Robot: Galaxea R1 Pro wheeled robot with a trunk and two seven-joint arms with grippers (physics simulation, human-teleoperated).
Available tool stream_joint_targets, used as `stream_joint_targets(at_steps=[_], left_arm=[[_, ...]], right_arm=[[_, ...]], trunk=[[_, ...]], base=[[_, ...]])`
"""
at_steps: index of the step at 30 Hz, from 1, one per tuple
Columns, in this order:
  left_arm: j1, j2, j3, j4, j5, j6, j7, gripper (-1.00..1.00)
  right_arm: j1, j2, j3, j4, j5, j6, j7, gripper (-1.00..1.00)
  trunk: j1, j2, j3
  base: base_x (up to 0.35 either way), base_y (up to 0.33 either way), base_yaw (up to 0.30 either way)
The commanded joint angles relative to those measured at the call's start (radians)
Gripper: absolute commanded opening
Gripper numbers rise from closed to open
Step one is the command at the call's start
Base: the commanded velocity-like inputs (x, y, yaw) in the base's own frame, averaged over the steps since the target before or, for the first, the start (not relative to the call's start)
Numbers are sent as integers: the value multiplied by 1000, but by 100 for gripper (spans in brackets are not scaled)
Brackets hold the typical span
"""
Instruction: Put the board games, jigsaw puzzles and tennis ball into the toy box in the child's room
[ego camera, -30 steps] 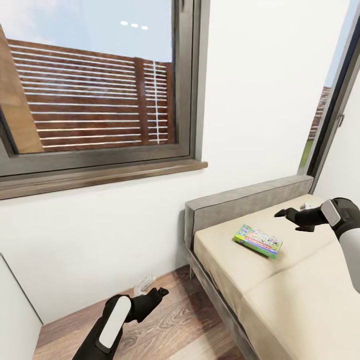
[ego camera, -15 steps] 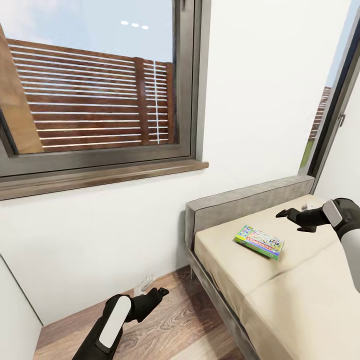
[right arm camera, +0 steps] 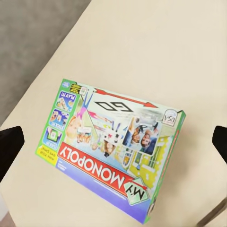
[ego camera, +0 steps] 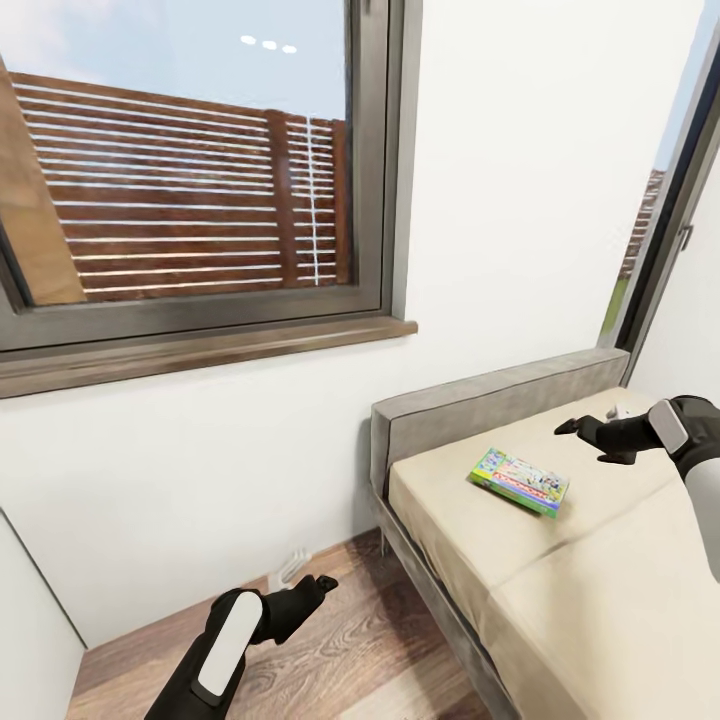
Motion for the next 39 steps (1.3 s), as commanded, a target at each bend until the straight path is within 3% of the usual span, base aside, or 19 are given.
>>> stream_joint_targets(at_steps=[1, 39], left_arm=[[0, 0, -1, -1, 11, 2, 10, 100], [0, 0, -1, -1, 11, 2, 11, 100]], right_arm=[[-1, 0, -5, -1, 2, 4, 3, 100], [-4, 0, -5, 11, -2, 5, 4, 100]], trunk=[[0, 0, -3], [0, 0, -64]], base=[[0, 0, 0], [0, 0, 0]])
